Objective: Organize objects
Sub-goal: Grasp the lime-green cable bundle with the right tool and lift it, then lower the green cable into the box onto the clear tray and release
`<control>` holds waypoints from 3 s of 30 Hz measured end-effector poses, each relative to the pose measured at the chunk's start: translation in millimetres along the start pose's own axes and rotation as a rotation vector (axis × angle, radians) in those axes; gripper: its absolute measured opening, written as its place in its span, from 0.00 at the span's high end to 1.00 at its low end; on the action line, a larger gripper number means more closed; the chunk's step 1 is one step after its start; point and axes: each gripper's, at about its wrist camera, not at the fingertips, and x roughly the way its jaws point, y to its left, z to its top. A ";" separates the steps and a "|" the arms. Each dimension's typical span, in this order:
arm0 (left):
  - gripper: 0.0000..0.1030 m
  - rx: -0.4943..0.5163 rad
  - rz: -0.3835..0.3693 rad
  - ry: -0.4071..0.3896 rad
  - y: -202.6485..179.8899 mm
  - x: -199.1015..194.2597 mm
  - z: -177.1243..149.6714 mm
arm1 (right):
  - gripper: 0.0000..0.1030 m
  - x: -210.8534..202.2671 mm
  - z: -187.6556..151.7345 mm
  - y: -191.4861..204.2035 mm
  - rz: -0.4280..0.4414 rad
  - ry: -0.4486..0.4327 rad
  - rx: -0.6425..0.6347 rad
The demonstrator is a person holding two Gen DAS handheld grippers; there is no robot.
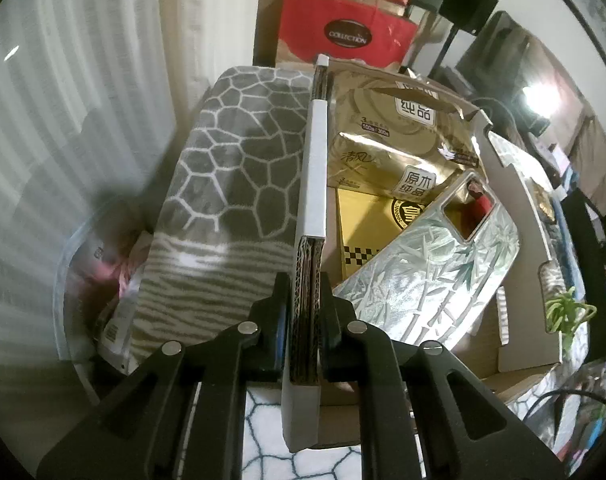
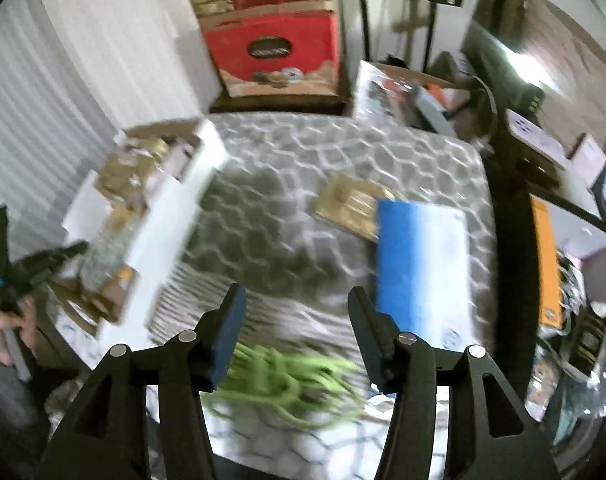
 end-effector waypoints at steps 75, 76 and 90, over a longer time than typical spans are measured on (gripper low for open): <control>0.90 -0.028 0.012 -0.005 -1.4 4.3 2.8 | 0.75 40.2 79.5 178.5 0.158 -0.038 -0.228; 0.90 -0.028 0.012 -0.005 -1.2 4.3 2.8 | 0.75 48.0 80.8 186.1 0.144 -0.029 -0.246; 0.90 -0.030 0.017 -0.005 0.6 4.4 3.3 | 0.72 116.2 73.1 263.6 -0.017 0.015 -0.544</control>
